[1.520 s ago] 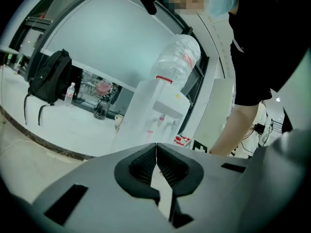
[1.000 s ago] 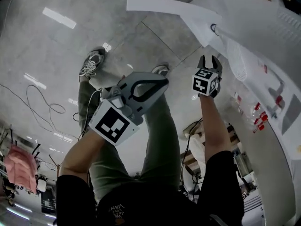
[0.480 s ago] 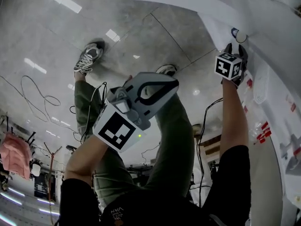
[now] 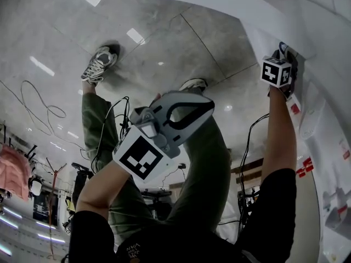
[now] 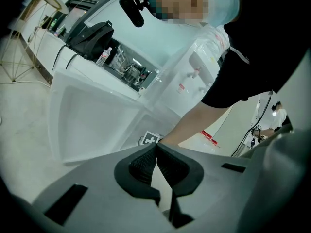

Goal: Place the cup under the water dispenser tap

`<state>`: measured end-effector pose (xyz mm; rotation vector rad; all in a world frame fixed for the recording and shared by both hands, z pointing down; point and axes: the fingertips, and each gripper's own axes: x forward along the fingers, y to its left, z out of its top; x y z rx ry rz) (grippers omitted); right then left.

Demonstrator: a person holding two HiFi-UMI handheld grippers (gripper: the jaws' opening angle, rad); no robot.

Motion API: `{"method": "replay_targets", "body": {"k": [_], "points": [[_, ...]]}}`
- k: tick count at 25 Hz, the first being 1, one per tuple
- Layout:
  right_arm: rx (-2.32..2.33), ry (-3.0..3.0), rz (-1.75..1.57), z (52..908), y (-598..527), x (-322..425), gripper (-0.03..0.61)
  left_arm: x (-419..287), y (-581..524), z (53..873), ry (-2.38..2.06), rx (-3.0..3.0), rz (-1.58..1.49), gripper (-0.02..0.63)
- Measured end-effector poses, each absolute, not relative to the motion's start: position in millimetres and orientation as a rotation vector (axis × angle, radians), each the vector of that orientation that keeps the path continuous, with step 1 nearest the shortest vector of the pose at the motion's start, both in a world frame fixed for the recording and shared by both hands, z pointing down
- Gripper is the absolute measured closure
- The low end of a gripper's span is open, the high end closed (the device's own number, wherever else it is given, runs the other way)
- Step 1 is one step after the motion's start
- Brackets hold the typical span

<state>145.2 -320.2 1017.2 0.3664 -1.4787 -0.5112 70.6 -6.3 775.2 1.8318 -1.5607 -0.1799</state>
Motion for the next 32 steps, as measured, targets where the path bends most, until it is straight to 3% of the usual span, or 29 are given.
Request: {"method": "replay_targets", "body": {"k": [4, 6, 12, 32], "points": [[0.328, -1.440, -0.498, 1029, -322, 145, 0.428, 76, -6, 782, -1.547, 1.818, -0.173, 0.594], [0.314, -1.428, -0.504, 1031, -323, 147, 0.479, 78, -6, 783, -1.545, 1.811, -0.172, 0.594], [0.269, -1.425, -0.468, 1026, -318, 148, 0.503, 79, -2, 780, -1.545, 1.814, -0.158, 0.594], [0.188, -1.511, -0.260, 934, -176, 166, 0.509, 57, 19, 685, -1.361, 2.016, -0.031, 0.594]]}}
